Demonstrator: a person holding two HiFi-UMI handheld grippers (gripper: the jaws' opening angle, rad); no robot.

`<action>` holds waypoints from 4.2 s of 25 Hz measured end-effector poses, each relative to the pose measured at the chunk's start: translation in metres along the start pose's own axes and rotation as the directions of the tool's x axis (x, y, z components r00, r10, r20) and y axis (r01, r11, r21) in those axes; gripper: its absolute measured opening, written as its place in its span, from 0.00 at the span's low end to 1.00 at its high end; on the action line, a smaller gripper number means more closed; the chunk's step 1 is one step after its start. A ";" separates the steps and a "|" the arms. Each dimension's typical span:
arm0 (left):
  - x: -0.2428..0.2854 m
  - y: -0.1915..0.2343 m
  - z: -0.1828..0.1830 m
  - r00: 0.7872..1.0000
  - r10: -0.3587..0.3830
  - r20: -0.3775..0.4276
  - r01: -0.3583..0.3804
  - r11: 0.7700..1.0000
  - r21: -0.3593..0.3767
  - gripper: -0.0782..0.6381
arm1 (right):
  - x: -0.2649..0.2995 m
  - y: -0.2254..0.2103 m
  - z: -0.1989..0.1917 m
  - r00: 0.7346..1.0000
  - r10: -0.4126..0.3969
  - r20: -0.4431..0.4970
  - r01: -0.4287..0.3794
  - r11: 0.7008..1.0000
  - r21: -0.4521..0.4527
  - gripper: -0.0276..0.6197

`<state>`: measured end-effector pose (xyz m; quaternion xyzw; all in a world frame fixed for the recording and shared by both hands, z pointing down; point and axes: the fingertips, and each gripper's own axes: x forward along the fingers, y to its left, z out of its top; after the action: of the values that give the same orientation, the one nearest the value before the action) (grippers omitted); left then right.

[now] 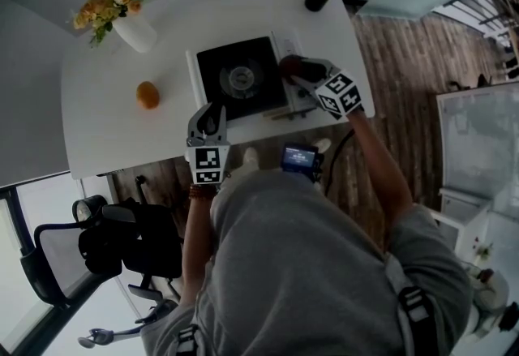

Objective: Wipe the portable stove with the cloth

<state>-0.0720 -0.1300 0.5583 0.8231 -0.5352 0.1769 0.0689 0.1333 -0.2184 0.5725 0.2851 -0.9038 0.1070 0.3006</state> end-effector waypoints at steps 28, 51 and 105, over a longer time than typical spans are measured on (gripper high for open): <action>0.001 -0.001 0.000 1.000 -0.016 0.000 0.016 1.000 -0.013 0.22 | -0.057 0.059 -0.043 0.987 -0.159 0.011 0.157 0.984 0.082 0.32; 0.002 -0.003 0.000 0.999 -0.041 0.000 0.041 0.999 -0.018 0.22 | 0.056 -0.085 0.066 0.964 -0.218 -0.155 0.219 0.976 -0.014 0.28; 0.003 0.000 0.001 1.000 -0.024 0.004 0.024 1.000 -0.010 0.22 | 0.035 0.048 0.018 0.982 -0.031 -0.187 0.006 0.991 -0.133 0.20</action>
<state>-0.0706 -0.1323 0.5583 0.8294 -0.5264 0.1719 0.0740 0.0741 -0.2015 0.5780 0.2616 -0.8736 0.0708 0.4042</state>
